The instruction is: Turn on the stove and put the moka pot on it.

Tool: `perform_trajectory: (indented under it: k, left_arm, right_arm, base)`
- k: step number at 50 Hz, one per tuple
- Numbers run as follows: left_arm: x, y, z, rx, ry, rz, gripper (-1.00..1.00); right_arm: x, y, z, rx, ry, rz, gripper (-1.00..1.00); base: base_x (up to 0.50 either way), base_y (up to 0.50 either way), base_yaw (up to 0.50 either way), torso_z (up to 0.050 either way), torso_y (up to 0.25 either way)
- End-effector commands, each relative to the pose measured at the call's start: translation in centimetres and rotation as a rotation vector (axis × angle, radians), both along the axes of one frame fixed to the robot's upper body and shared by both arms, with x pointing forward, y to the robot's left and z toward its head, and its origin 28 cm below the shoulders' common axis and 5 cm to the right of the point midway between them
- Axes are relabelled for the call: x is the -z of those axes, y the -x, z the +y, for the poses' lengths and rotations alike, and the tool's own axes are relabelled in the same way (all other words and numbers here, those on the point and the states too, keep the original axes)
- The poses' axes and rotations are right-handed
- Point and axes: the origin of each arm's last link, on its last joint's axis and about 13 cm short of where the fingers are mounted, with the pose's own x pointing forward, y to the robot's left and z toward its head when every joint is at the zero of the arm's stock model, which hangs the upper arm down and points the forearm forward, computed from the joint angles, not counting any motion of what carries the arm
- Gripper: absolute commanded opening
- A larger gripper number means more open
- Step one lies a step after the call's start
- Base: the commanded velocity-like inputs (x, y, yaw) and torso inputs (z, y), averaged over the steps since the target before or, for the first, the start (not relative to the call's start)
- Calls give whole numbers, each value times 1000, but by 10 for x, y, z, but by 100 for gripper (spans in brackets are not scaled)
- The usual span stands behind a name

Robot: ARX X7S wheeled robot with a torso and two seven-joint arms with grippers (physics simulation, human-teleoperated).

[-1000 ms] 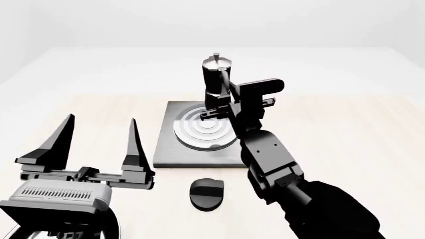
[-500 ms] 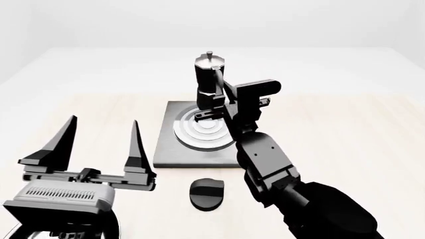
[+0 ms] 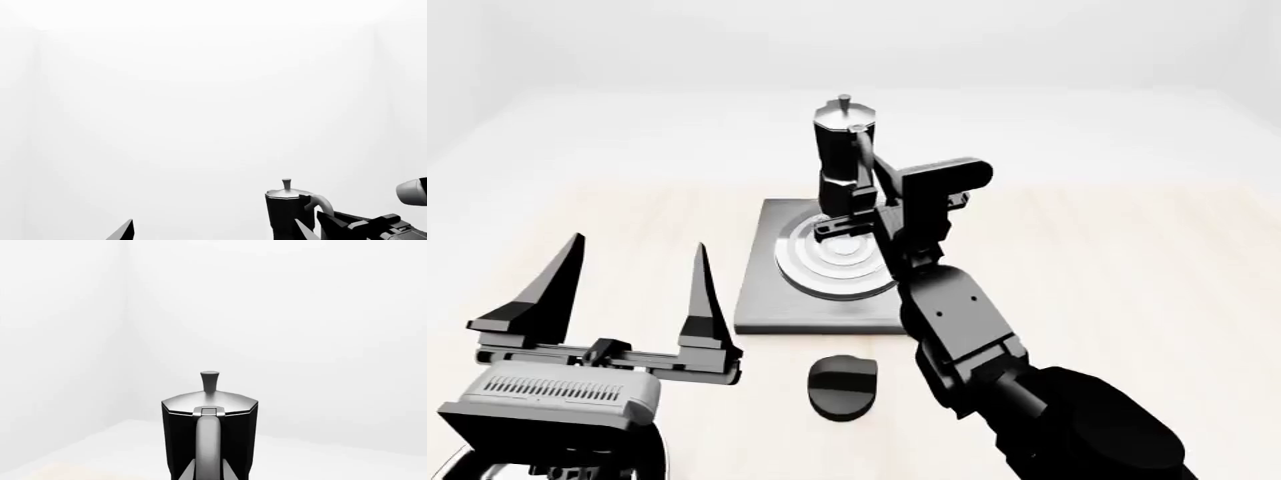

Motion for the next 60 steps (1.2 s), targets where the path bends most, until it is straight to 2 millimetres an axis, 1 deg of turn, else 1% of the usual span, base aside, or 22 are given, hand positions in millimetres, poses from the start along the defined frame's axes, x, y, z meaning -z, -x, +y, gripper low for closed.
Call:
perform_trajectory:
  k: [1, 14, 18, 23, 31, 46, 60]
  left_arm:
    - [2, 0, 0, 1, 0, 3, 100]
    - [1, 1, 0, 5, 4, 1, 100]
    - [1, 1, 0, 6, 10, -1, 100]
    - [2, 1, 0, 9, 11, -1, 100]
    - [3, 1, 0, 10, 12, 3, 100]
    - [4, 0, 0, 11, 8, 6, 100]
    - [4, 1, -1, 14, 15, -1, 100]
  right_arm:
    - [-5, -1, 2, -11, 10, -39, -100]
    - [-8, 0, 4, -14, 3, -56, -100]
    - [-17, -1, 7, -19, -24, -120, -100]
    - [-23, -1, 8, -15, -42, -155, -100]
    - [-26, -1, 7, 11, -62, -186, -100]
    - [-22, -2, 5, 39, -49, -163, -100]
    - [-21, -1, 7, 17, -33, -167, -100]
  base:
    - [0, 0, 0, 0, -117]
    - [-1, 0, 0, 0, -126]
    - [0, 0, 0, 0, -62]
    - [0, 0, 0, 0, -62]
    - [-1, 0, 0, 0, -61]
    - [0, 0, 0, 0, -75]
    - [-1, 0, 0, 0, -97]
